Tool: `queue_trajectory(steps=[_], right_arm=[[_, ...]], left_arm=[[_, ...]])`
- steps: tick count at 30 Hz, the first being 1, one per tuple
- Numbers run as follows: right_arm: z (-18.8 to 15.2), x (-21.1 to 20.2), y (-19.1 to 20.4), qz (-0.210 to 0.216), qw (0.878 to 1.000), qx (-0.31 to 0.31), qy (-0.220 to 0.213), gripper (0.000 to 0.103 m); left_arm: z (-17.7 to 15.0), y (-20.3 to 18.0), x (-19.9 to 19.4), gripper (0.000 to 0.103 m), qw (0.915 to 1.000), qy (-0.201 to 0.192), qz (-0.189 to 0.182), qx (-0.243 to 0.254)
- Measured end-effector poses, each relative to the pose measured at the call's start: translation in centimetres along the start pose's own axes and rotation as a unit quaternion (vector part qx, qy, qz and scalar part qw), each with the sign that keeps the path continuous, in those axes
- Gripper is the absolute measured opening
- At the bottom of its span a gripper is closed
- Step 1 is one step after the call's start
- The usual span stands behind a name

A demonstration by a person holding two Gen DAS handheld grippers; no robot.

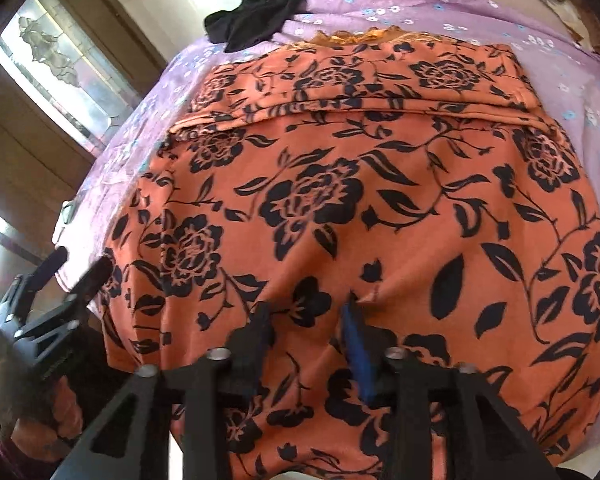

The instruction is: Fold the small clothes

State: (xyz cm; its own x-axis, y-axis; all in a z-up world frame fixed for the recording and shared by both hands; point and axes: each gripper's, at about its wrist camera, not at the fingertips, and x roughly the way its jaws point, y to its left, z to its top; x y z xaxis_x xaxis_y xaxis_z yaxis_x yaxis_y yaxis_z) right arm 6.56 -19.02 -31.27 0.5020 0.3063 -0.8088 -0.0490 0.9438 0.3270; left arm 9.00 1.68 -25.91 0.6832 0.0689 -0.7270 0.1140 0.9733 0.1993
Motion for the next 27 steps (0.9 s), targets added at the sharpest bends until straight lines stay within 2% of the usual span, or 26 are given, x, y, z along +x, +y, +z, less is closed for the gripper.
queue_trajectory(steps=[4, 9, 15, 20, 24, 27], right_arm=[[-0.1, -0.6, 0.1, -0.009, 1.0, -0.012, -0.014, 0.057], [0.2, -2.3, -1.4, -0.02, 0.998, 0.015, -0.05, 0.057], [0.1, -3.5, -6.8, -0.064, 0.99, 0.115, -0.058, 0.057], [-0.5, -6.9, -12.7, -0.09, 0.972, 0.194, -0.1, 0.057], [-2.2, -8.4, -17.9, -0.055, 0.948, 0.293, -0.113, 0.057], [-3.2, -8.9, -20.0, -0.046, 0.936, 0.33, -0.115, 0.057]], left_arm=[[0.1, 0.5, 0.3, 0.088, 0.9998, 0.005, -0.003, -0.018], [0.1, 0.3, 0.4, 0.088, 0.9998, 0.007, 0.012, -0.014], [-0.2, 2.7, 2.1, 0.088, 0.9967, 0.041, 0.037, -0.06], [0.3, 6.8, 2.8, 0.088, 0.9888, 0.048, 0.047, -0.133], [0.0, 8.6, 4.1, 0.088, 0.9802, 0.08, 0.021, -0.18], [-0.5, 8.5, 5.1, 0.088, 0.9768, 0.106, 0.006, -0.186]])
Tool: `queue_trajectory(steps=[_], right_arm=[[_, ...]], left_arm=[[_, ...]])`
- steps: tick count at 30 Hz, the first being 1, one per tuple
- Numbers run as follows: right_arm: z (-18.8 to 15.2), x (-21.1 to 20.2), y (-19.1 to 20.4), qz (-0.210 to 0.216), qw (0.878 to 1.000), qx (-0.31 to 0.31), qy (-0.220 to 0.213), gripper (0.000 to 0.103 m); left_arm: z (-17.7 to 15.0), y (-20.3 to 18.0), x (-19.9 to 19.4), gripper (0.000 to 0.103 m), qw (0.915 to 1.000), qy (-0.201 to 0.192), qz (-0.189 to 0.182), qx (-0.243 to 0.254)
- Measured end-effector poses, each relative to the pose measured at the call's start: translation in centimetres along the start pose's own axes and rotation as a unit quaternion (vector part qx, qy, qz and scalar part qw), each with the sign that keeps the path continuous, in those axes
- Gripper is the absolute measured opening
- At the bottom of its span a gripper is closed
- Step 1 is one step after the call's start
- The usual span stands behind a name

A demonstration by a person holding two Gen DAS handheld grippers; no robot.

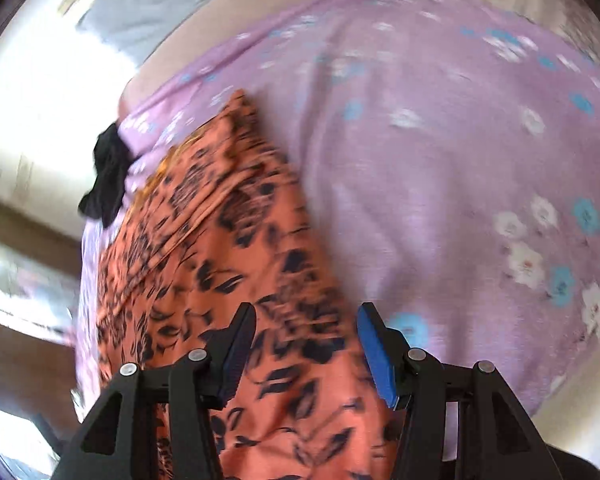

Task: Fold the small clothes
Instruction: 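Move both tools to the long side edge of the folded dress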

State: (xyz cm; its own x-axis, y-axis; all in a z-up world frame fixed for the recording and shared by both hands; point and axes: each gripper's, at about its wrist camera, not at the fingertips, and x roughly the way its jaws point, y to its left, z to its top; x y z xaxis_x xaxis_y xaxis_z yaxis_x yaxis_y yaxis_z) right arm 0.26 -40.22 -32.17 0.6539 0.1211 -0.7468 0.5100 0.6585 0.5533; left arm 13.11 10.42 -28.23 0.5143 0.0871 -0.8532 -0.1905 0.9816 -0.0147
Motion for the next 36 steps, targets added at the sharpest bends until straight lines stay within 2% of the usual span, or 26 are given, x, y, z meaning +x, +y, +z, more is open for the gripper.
queue_trajectory(steps=[3, 9, 11, 13, 15, 20, 23, 27, 29, 31, 36], right_arm=[[0.2, -0.2, -0.8, 0.011, 1.0, 0.015, 0.001, 0.057], [-0.1, 0.1, -0.2, 0.023, 1.0, 0.01, 0.006, 0.057], [-0.3, 0.1, 0.0, 0.025, 1.0, 0.007, 0.008, 0.057], [-0.3, 0.3, 0.0, 0.025, 1.0, 0.007, 0.012, 0.057], [-0.4, 0.6, 0.0, 0.029, 0.999, 0.01, 0.019, 0.057], [-0.5, 0.4, -0.2, 0.029, 0.999, 0.015, 0.015, 0.057], [-0.5, 0.2, -0.1, 0.026, 1.0, 0.012, 0.006, 0.057], [-0.9, -1.3, 1.8, 0.034, 0.998, -0.029, -0.036, 0.057], [-1.1, -1.7, 3.0, 0.033, 0.997, -0.054, -0.051, 0.057], [-1.5, -1.5, 4.0, 0.032, 0.996, -0.073, -0.05, 0.057], [-1.9, 0.7, 4.3, 0.013, 0.998, -0.066, -0.004, 0.057]], left_arm=[[-0.4, -0.6, 0.5, 0.088, 0.9997, 0.012, -0.014, 0.012], [-1.1, -1.0, -0.2, 0.088, 0.9995, -0.004, -0.017, 0.027], [-1.2, -0.7, -0.5, 0.079, 0.9992, -0.015, -0.018, 0.032], [-1.4, -1.0, -0.5, 0.061, 0.9986, -0.015, -0.029, 0.042], [-1.5, -1.5, -0.5, 0.052, 0.9977, -0.013, -0.042, 0.051], [-1.3, -2.0, -0.7, 0.052, 0.9958, -0.007, -0.07, 0.06], [-1.4, -2.6, -1.2, 0.055, 0.9958, -0.024, -0.049, 0.074], [-1.4, -3.0, -2.8, 0.076, 0.9934, -0.074, -0.035, 0.081], [-1.3, -3.1, -3.1, 0.079, 0.9922, -0.087, -0.024, 0.086], [-1.3, -3.1, -2.6, 0.079, 0.9927, -0.076, -0.027, 0.09], [-1.3, -2.3, -0.2, 0.079, 0.9966, -0.033, -0.027, 0.07]])
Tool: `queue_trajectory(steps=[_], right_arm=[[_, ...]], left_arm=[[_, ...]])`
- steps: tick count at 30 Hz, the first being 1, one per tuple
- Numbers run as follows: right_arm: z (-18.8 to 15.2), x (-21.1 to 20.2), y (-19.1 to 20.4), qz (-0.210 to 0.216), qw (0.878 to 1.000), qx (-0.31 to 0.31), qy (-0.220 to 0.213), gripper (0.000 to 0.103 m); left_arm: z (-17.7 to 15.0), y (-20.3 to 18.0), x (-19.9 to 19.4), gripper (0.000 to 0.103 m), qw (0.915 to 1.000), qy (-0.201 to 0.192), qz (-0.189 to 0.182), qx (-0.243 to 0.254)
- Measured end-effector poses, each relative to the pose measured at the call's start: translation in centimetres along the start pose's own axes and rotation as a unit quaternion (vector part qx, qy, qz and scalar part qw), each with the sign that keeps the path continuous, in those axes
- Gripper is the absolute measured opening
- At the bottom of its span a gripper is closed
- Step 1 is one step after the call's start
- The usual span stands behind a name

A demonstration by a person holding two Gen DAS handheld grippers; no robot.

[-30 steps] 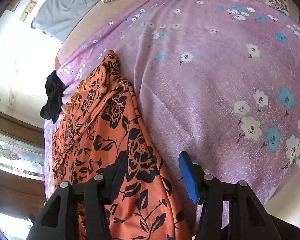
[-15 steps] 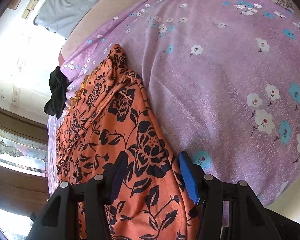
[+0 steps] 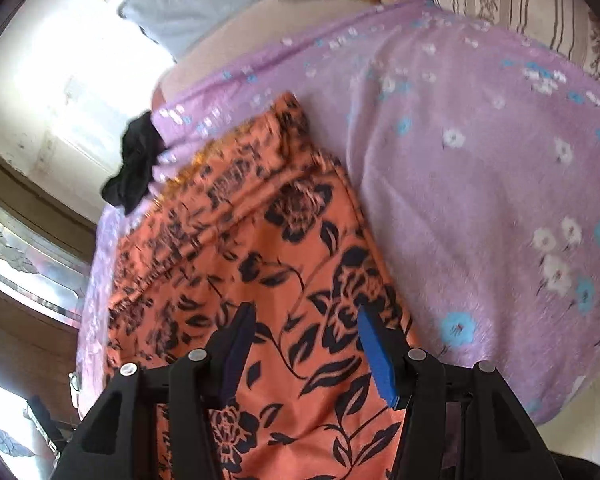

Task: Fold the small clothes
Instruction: 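Move both tools to the long side edge of the folded dress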

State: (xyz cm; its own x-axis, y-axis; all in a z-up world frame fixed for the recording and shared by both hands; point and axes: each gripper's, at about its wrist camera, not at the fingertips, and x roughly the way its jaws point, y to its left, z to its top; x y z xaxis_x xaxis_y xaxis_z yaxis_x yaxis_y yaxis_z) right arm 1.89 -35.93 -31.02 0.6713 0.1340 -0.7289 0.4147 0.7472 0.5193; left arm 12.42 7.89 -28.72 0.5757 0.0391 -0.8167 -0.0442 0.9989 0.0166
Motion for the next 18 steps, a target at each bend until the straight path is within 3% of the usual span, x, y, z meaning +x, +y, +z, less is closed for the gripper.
queue_trajectory(steps=[7, 18], right_arm=[[-0.3, 1.1, -0.4, -0.013, 1.0, 0.006, 0.016, 0.057], [-0.5, 1.4, 0.3, -0.033, 0.999, -0.01, 0.008, 0.06]], left_arm=[[0.3, 1.3, 0.3, 0.079, 0.9995, 0.001, -0.008, -0.031], [1.4, 1.0, -2.0, 0.079, 0.9983, -0.055, -0.007, -0.015]])
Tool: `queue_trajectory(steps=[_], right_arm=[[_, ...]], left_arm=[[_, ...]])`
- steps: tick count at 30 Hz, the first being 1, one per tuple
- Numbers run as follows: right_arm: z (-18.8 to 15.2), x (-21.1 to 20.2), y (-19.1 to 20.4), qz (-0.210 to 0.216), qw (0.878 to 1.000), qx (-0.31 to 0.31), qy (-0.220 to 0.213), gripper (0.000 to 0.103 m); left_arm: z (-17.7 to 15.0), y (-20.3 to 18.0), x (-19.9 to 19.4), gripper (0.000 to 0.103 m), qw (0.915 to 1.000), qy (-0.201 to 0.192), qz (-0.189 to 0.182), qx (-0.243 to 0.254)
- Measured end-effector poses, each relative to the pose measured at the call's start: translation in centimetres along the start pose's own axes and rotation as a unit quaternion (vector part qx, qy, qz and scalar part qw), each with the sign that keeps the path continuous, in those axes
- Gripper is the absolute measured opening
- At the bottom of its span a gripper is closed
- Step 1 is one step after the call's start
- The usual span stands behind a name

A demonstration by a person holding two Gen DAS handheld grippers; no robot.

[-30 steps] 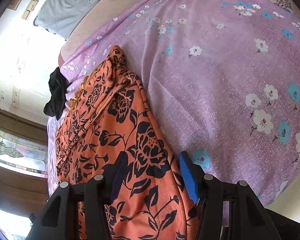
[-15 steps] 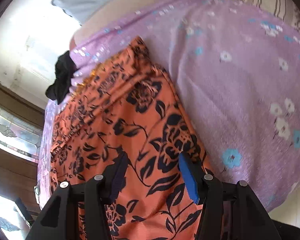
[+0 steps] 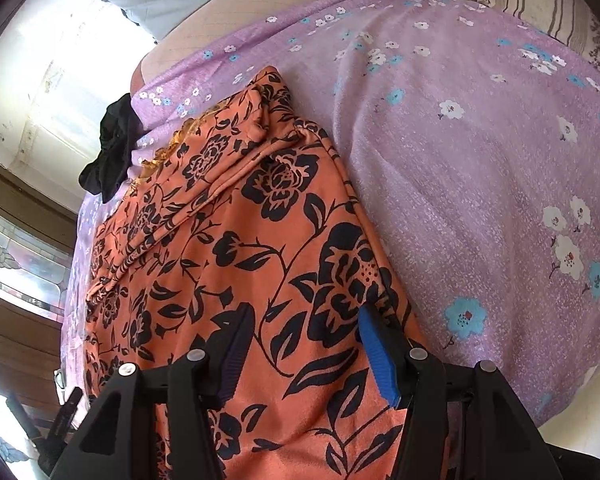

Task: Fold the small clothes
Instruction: 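Move both tools to the long side edge of the folded dress, then close both tools on the long side edge of the orange dress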

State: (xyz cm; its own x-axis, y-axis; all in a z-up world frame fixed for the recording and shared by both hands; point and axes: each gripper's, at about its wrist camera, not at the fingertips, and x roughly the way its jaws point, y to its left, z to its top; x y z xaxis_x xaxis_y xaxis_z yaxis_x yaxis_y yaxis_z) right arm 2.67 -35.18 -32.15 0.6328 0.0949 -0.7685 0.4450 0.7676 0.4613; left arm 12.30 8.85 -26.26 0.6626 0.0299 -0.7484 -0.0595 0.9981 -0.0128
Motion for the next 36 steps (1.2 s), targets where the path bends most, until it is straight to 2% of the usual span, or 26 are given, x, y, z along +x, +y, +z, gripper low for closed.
queue_trajectory(steps=[9, 23, 31, 36], right_arm=[[-0.4, 0.3, 1.2, -0.03, 0.999, -0.037, -0.011, 0.062], [-1.2, -0.7, -0.1, 0.003, 0.999, -0.037, -0.014, 0.062], [-1.3, -0.9, -0.4, 0.011, 1.0, -0.024, -0.01, 0.062], [-1.3, -1.1, -0.6, 0.019, 1.0, -0.013, -0.007, 0.062]], left_arm=[[0.3, -0.2, -1.6, 0.079, 0.9993, -0.031, 0.0, 0.02], [-0.7, -1.3, -3.4, 0.079, 0.9968, -0.061, 0.014, 0.05], [-1.9, -1.4, -3.8, 0.079, 0.9953, -0.055, 0.036, 0.071], [-2.8, -0.7, -3.3, 0.079, 0.9978, -0.017, 0.027, 0.058]])
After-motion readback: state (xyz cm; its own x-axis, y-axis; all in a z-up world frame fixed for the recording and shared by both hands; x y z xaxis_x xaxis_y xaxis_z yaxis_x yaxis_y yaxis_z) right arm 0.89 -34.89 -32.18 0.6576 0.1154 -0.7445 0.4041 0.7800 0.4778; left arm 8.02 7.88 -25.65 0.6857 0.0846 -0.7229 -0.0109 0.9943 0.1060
